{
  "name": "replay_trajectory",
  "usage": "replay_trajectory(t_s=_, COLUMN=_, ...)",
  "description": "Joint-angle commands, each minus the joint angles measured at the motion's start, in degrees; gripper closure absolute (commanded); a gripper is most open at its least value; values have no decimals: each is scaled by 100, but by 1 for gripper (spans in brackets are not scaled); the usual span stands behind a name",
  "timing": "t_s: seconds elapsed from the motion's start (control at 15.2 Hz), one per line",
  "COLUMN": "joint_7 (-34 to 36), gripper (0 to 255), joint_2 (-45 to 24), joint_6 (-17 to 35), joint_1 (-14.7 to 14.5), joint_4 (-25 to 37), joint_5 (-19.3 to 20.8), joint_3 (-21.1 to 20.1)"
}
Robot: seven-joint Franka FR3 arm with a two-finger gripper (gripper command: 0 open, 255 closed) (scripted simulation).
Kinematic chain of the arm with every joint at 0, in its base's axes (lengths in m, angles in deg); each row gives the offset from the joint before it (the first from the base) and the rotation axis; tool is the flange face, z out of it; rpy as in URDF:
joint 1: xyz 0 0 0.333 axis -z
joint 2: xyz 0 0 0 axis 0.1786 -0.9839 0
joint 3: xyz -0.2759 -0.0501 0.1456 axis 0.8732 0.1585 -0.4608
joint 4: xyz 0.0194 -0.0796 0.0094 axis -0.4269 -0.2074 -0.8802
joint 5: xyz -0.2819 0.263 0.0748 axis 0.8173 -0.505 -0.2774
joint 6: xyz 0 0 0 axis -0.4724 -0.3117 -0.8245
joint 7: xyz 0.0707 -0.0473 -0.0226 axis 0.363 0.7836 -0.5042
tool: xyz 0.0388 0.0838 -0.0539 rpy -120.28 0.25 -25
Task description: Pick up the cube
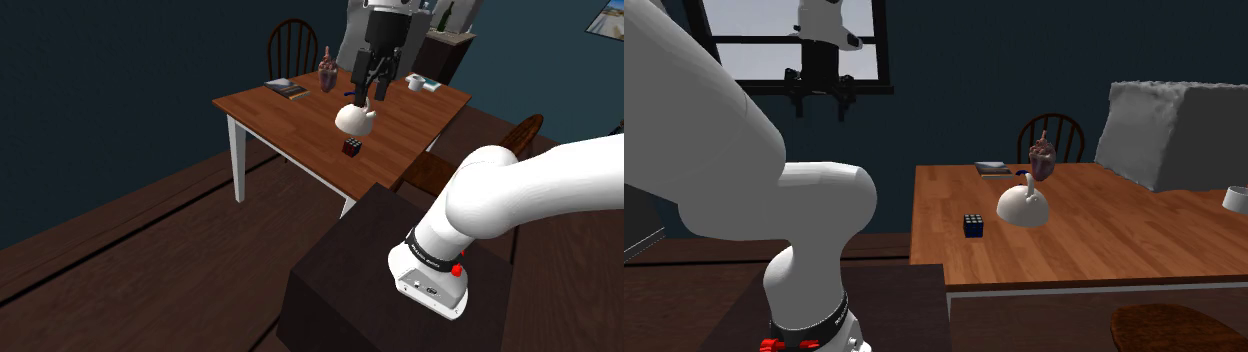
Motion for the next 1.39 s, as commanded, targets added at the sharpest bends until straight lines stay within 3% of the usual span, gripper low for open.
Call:
replay_trajectory(t_s=0.0, joint_7=0, gripper=0, joint_2=0, joint_6=0, joint_1=0, joint_4=0, joint_5=0, joint_3=0)
replay_trajectory(t_s=0.66, joint_7=-1119, gripper=0, joint_2=-712, joint_6=1458, joint_1=391, joint_4=-782, joint_5=815, joint_3=814)
replay_trajectory(t_s=1.32, joint_7=-2165, gripper=0, joint_2=-2260, joint_6=3095, joint_1=714, joint_4=-808, joint_5=1348, joint_3=1664)
